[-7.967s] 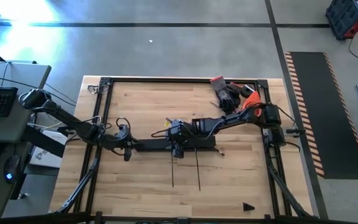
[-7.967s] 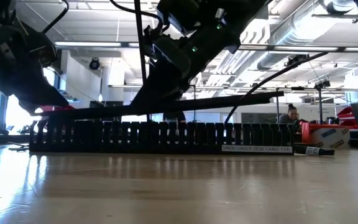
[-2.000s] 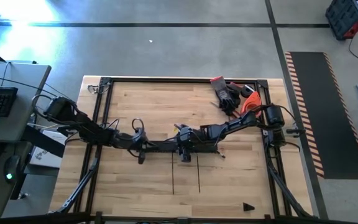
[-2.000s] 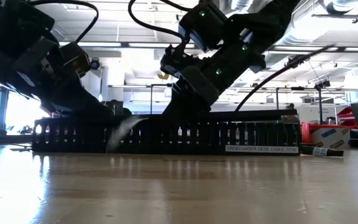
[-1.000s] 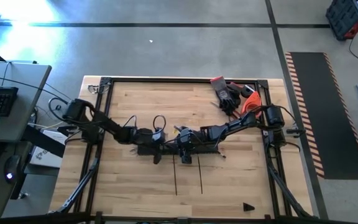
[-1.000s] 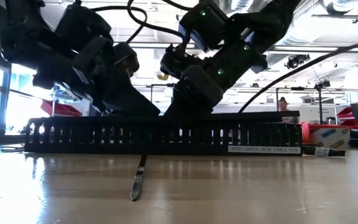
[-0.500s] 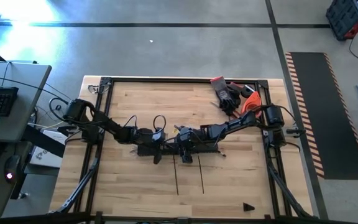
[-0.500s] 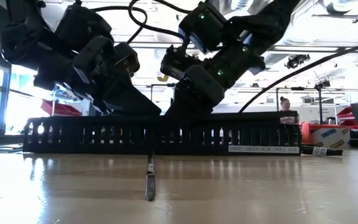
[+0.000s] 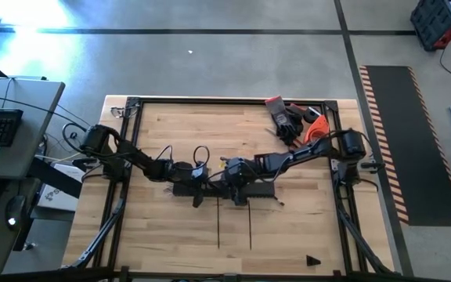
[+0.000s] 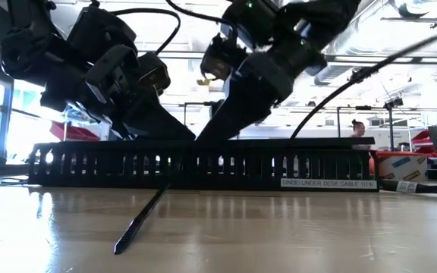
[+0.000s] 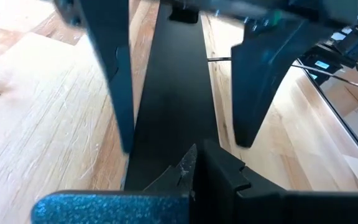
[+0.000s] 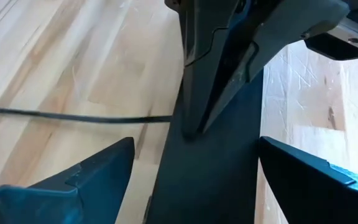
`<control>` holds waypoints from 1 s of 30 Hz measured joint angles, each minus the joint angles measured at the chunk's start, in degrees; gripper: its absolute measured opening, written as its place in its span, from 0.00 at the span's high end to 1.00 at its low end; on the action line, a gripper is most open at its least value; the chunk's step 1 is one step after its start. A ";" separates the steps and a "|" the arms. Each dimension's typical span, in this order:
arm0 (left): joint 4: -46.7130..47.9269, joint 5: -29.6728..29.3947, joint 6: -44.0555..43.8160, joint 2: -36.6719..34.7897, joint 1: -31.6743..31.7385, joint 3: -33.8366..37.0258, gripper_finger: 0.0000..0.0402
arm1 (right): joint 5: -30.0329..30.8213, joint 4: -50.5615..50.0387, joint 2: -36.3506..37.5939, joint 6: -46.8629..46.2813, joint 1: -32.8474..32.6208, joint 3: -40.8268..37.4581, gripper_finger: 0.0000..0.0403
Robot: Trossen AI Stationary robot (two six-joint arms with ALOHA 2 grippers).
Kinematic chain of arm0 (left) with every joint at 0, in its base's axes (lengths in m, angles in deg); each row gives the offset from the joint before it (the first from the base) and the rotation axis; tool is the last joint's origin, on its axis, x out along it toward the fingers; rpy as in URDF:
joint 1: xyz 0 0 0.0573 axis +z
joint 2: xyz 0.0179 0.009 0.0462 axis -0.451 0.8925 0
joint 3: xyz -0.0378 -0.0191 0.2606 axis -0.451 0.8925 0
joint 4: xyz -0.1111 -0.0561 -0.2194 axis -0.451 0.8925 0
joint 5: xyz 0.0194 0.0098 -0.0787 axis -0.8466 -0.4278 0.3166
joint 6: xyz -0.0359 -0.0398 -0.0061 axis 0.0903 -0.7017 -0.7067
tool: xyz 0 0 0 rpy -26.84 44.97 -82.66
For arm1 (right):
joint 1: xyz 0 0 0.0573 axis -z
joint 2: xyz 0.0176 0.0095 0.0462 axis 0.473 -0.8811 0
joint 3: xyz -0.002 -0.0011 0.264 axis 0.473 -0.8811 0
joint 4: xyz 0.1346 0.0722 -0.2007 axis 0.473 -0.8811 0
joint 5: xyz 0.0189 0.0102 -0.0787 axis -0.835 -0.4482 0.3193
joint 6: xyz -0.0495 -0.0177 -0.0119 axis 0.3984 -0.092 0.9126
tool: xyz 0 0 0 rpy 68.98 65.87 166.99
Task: Ziptie cables
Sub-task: Close the black cable duct
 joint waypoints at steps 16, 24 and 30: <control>-1.15 -0.40 0.46 0.11 0.00 0.15 1.00 | 6.11 -14.55 -1.97 0.07 -1.81 3.92 0.18; -0.28 -0.55 0.04 -3.46 -0.76 0.58 1.00 | 9.57 -14.16 -3.07 -1.70 -2.85 3.99 0.40; 1.08 0.00 2.65 -4.38 -0.81 -0.94 1.00 | 9.06 -13.60 -3.03 -1.94 -2.80 4.03 0.52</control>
